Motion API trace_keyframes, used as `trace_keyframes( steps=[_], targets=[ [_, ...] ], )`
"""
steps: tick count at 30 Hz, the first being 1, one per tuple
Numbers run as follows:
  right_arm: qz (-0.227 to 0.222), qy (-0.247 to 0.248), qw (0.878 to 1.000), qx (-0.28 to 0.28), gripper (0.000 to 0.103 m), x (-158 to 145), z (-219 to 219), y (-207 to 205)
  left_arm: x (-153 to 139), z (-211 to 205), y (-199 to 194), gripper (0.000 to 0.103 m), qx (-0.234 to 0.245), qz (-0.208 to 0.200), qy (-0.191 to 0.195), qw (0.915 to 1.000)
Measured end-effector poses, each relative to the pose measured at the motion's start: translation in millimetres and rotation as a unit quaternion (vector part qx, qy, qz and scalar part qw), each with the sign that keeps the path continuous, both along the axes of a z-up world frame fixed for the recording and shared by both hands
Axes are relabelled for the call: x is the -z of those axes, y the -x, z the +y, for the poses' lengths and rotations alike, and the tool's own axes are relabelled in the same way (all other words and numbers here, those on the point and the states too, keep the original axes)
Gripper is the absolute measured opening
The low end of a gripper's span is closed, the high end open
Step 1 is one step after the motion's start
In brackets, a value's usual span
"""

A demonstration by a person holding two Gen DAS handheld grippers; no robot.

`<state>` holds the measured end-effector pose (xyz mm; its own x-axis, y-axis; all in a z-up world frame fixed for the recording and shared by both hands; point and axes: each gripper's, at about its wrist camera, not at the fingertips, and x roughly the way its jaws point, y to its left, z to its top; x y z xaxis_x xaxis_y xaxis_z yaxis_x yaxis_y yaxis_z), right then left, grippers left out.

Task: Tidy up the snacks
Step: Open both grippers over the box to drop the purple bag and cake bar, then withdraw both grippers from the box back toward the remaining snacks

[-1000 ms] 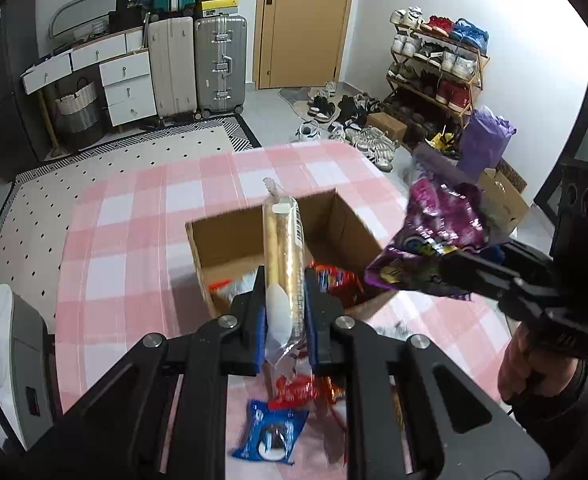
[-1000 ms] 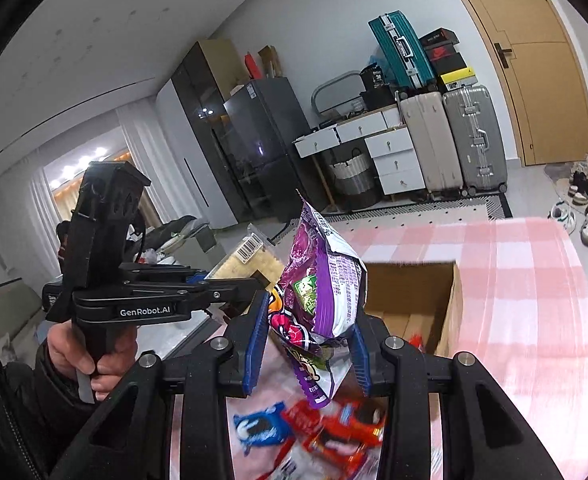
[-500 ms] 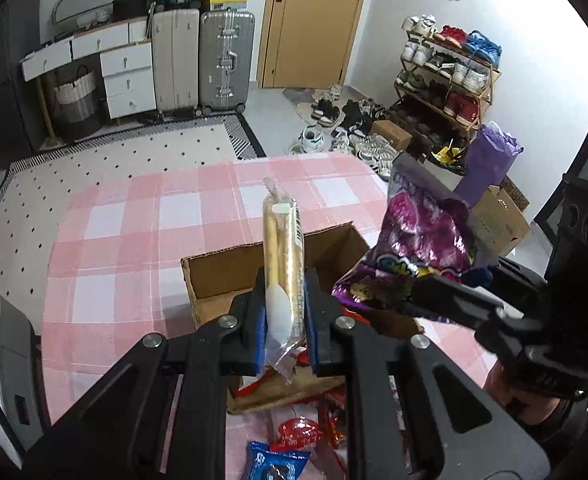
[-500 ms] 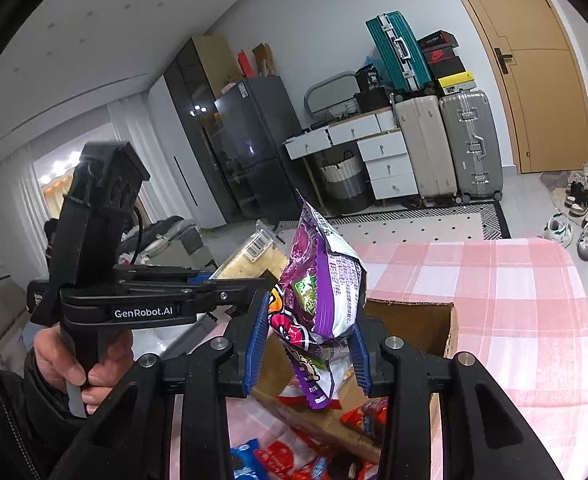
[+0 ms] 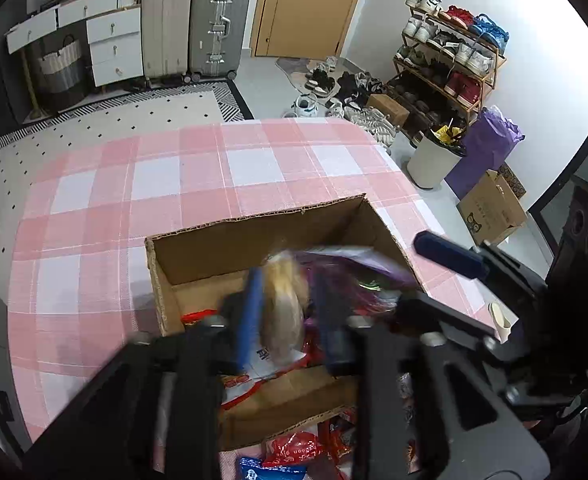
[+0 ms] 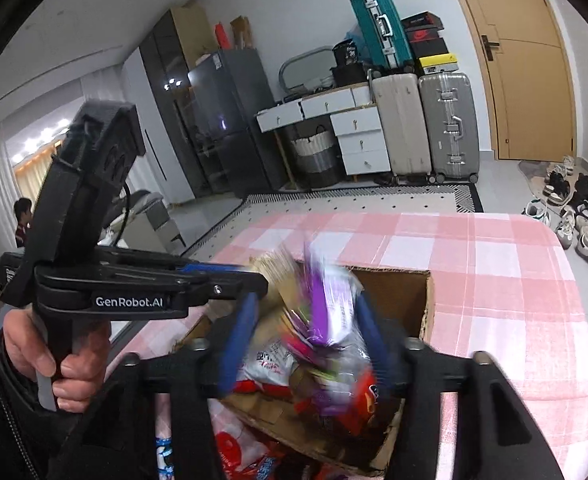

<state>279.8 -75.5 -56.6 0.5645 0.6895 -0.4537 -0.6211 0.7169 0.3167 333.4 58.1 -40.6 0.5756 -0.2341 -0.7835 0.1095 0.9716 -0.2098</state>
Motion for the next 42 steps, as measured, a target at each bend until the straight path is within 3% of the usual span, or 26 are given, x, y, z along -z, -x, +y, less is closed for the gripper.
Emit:
trace_keyframes(
  steps=[1,3,13,20,27,35,37,39,42],
  targets=[
    [-0.002,0.0,1.0,0.001,0.071,0.2,-0.4,-1.3,0.8,0.6,-0.3,0.049,-0.002,-0.003,0.0,1.0],
    [-0.005,-0.008,1.0,-0.002,0.072,-1.8,-3.0,-2.4,0.4,2.7,1.3,0.061,-0.008,-0.011,0.002,0.9999],
    [-0.023,-0.03,0.999,0.01,0.075,-17.9,-17.1,16.1,-15.1,-3.6,30.8,0.062,-0.013,-0.03,-0.013,0.9994],
    [-0.047,-0.037,0.998,0.006,0.084,-30.7,-23.0,41.4,-32.6,-11.1,63.8,0.077,-0.014,-0.049,-0.023,0.9984],
    [-0.061,-0.05,0.997,-0.006,0.087,-41.7,-28.2,75.4,-51.6,-17.0,104.2,0.082,-0.02,-0.068,-0.031,0.997],
    [-0.082,-0.067,0.994,0.013,0.099,-49.5,-43.8,122.6,-64.5,-20.2,156.4,0.085,-0.042,-0.084,-0.045,0.9946],
    [-0.087,-0.077,0.993,0.014,0.1,-50.5,-50.1,134.6,-68.0,-20.4,175.8,0.089,-0.048,-0.096,-0.041,0.9934],
    [-0.087,-0.08,0.993,0.018,0.102,-49.8,-55.1,147.3,-71.3,-21.7,190.3,0.1,-0.051,-0.104,-0.044,0.9923],
    [-0.084,-0.087,0.992,0.02,0.102,-47.4,-61.7,163.9,-73.6,-21.9,213.3,0.102,-0.056,-0.119,-0.045,0.9903]
  ],
)
